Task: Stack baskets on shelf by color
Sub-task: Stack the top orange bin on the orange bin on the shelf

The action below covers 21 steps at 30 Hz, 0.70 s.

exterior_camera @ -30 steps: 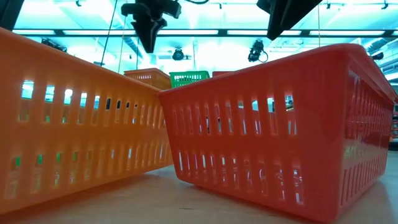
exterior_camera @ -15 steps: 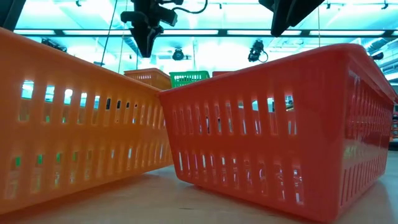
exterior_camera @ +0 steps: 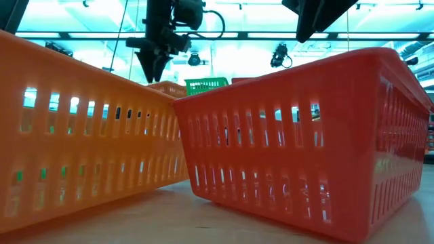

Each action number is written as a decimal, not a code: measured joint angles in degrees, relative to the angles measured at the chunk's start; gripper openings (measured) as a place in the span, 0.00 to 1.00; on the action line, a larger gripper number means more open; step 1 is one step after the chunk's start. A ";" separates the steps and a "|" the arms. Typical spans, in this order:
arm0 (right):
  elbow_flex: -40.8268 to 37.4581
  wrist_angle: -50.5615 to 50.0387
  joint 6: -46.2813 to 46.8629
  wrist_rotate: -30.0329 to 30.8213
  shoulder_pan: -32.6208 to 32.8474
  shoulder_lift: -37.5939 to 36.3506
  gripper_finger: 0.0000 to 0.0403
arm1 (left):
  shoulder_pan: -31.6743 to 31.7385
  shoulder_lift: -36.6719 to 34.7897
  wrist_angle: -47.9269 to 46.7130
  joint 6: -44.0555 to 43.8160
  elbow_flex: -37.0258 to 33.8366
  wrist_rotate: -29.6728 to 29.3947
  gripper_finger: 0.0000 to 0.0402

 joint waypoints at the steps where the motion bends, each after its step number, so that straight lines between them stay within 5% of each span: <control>1: 0.00 -0.03 0.00 0.00 -0.09 0.00 0.41 | 0.02 -0.01 -0.27 0.08 0.51 -0.28 0.47; 9: 0.00 -0.41 0.02 0.00 -0.16 0.00 0.41 | 0.53 -0.01 -2.35 1.72 7.54 -2.22 0.46; 21: 0.00 -1.10 -2.14 0.00 -0.40 0.00 0.41 | 10.01 -0.05 3.78 14.85 6.29 -5.87 0.54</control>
